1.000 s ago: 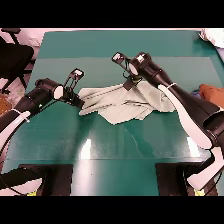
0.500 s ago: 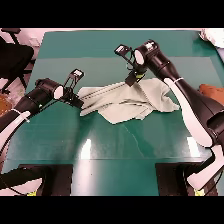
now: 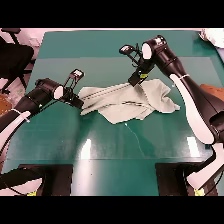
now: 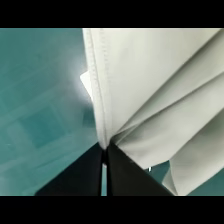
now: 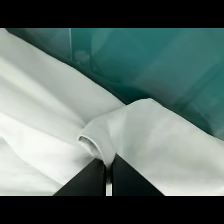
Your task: Fold the shirts.
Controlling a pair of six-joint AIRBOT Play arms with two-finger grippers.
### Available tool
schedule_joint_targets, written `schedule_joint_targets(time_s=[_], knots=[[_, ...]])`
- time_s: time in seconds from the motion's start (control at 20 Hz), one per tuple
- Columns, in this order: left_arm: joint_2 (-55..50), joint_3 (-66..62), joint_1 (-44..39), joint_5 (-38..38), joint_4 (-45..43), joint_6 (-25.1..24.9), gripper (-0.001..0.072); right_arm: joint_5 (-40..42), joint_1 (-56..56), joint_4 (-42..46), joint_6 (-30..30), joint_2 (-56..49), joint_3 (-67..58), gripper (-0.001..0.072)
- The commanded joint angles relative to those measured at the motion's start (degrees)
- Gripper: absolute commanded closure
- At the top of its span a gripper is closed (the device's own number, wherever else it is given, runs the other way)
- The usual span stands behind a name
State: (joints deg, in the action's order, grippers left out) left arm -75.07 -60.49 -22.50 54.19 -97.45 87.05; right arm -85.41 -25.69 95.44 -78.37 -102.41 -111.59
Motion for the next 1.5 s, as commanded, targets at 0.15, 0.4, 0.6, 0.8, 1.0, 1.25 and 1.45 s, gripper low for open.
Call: schedule_joint_targets(time_s=[0.15,0.4,0.6,0.8,1.0,1.25,1.45], knots=[[0.0,0.0,0.0,-0.1,0.2,0.0,0.0685,-0.3,1.6,-5.8,2.4,0.0,0.0,0.0389],[0.0,0.0,0.0,-0.2,0.2,0.0,0.0684,-0.8,2.7,-8.1,2.5,-0.8,0.0,0.0406],[0.0,0.0,0.0,-0.9,0.3,0.0,0.0684,1.5,1.6,-16.0,3.8,-2.4,0.1,0.0403],[0.0,0.0,0.0,-1.0,0.4,0.0,0.0684,5.1,-2.0,-14.9,3.2,-5.4,0.1,0.0252],[0.0,0.0,0.0,-1.0,0.4,-0.1,0.0684,4.4,-5.5,-9.6,3.2,-8.5,0.1,0.0252],[0.0,0.0,0.0,-1.0,0.4,0.0,0.0683,5.3,-6.6,-7.8,2.7,-10.0,0.2,0.0253],[0.0,0.0,0.0,-1.1,0.6,0.0,0.0684,5.9,-6.1,-6.8,1.9,-11.2,0.2,0.0256]])
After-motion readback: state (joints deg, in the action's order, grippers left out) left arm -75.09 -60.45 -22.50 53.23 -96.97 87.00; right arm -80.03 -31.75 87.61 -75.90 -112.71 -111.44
